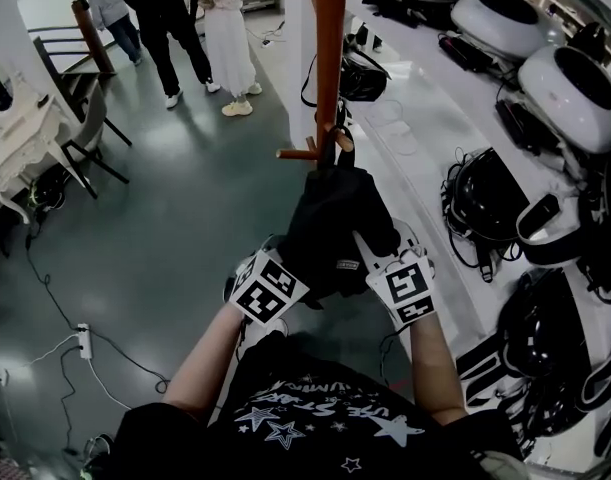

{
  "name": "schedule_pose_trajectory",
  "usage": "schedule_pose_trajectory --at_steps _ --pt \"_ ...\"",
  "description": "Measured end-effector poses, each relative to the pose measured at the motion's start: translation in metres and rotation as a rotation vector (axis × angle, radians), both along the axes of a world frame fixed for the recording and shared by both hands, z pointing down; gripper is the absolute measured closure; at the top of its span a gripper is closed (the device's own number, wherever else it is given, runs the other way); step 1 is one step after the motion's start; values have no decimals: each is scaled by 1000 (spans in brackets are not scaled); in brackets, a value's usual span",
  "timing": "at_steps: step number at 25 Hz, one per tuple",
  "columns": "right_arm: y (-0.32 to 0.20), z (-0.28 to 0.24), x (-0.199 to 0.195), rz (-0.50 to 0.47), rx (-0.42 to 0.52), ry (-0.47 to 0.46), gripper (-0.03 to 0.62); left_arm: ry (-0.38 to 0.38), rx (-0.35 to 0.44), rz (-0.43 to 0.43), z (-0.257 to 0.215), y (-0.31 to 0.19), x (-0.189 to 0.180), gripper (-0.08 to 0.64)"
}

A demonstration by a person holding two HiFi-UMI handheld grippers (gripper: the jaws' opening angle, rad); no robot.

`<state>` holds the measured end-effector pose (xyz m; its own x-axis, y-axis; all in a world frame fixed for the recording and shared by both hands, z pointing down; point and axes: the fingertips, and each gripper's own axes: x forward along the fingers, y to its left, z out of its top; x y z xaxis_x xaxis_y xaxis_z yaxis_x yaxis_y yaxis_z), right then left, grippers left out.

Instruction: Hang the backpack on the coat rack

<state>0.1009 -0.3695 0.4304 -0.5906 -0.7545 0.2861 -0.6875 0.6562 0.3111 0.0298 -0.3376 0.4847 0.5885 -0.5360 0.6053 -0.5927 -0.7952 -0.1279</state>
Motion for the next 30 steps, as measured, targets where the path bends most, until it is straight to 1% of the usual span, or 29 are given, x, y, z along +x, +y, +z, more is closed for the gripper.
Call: schedule_pose_trajectory --at_steps 10,16,30 --pt "-27 32 -7 40 -76 6 505 -10 -50 12 30 -27 -10 469" --pt "-43 45 -11 65 -96 5 505 -17 -83 21 42 -42 -17 468" --pt "-85 65 -28 94 -129 3 502 -12 -96 16 59 -85 -37 468"
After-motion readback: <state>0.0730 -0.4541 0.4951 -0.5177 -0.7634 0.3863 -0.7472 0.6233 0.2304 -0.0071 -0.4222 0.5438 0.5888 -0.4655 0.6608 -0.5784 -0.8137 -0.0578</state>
